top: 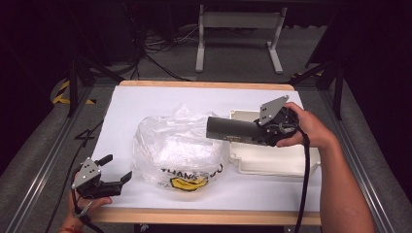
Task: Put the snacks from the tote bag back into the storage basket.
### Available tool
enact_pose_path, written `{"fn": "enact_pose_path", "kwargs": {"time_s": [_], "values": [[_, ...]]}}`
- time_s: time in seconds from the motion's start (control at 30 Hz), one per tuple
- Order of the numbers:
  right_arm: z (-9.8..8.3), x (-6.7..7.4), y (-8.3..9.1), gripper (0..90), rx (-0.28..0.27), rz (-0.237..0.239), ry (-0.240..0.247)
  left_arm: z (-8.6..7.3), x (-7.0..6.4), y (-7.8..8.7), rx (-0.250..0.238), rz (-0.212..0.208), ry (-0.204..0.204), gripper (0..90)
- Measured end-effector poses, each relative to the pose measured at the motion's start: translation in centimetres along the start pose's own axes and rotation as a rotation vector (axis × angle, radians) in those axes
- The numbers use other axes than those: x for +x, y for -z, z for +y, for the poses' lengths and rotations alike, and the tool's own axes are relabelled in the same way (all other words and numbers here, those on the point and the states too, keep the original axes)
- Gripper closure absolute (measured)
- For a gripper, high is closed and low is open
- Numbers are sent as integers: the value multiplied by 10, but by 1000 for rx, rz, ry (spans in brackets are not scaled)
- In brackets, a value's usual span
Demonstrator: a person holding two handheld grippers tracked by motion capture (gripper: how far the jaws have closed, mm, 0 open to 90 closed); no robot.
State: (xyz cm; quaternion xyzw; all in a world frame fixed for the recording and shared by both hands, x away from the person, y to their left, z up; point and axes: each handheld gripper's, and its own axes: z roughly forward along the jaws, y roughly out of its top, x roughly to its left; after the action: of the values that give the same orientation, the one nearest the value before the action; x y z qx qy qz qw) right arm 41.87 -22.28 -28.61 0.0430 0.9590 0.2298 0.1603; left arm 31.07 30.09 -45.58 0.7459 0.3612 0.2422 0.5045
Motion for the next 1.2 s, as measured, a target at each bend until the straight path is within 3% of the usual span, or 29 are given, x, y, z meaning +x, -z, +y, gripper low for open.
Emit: {"fn": "enact_pose_path", "kwargs": {"time_s": [0.33,0.8,1.2], "values": [[-22,-2,7,430,8,10,-18,0,0,-1,5,0,-1,80],[-69,-8,15,430,39,25,-76,0,-1,5,-7,-2,13,80],[-90,-13,24,430,39,29,-93,-1,-3,10,-8,5,20,80]]}}
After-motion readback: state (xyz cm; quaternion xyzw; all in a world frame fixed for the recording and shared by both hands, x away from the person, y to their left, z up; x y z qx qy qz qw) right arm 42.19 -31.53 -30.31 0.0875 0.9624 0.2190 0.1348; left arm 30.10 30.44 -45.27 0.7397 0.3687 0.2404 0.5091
